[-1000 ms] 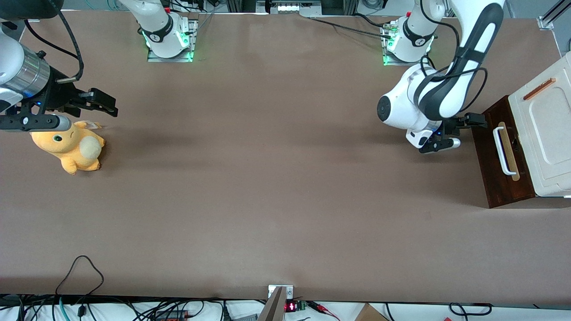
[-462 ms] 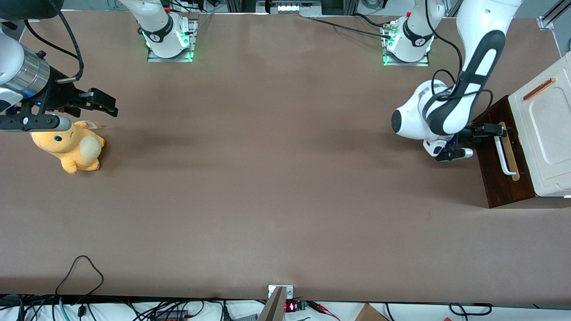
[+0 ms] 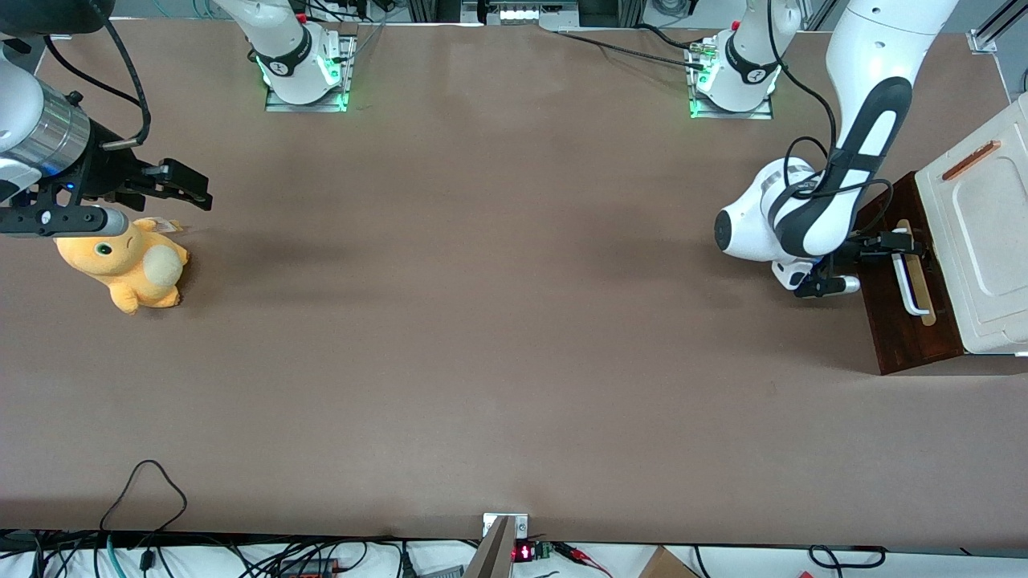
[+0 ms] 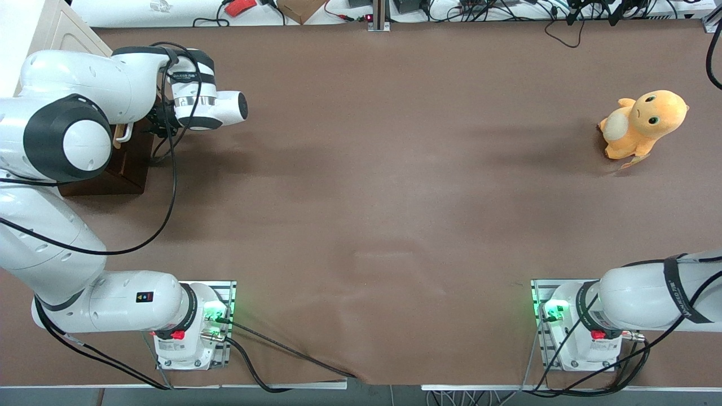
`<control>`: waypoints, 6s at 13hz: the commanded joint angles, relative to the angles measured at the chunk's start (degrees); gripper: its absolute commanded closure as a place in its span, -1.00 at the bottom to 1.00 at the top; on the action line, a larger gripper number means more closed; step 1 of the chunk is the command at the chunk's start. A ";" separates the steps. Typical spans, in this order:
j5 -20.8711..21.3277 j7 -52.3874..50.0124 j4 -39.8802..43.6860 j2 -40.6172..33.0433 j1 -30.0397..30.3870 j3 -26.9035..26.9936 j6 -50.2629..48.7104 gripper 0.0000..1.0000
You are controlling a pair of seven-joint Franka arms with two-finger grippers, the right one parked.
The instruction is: Open lower drawer with left arm only
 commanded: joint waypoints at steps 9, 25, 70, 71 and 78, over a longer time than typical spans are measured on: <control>3.93 -0.11 2.77 3.36 -0.44 2.98 1.83 -0.21; 3.93 0.42 3.38 3.80 -0.44 3.15 3.15 0.85; -78.60 53.33 29.22 -28.01 -1.58 10.10 3.15 -1.00; -78.77 53.16 29.31 -28.01 -1.58 10.01 3.23 -1.00; -79.21 52.72 29.49 -27.93 -1.58 9.83 3.24 -1.00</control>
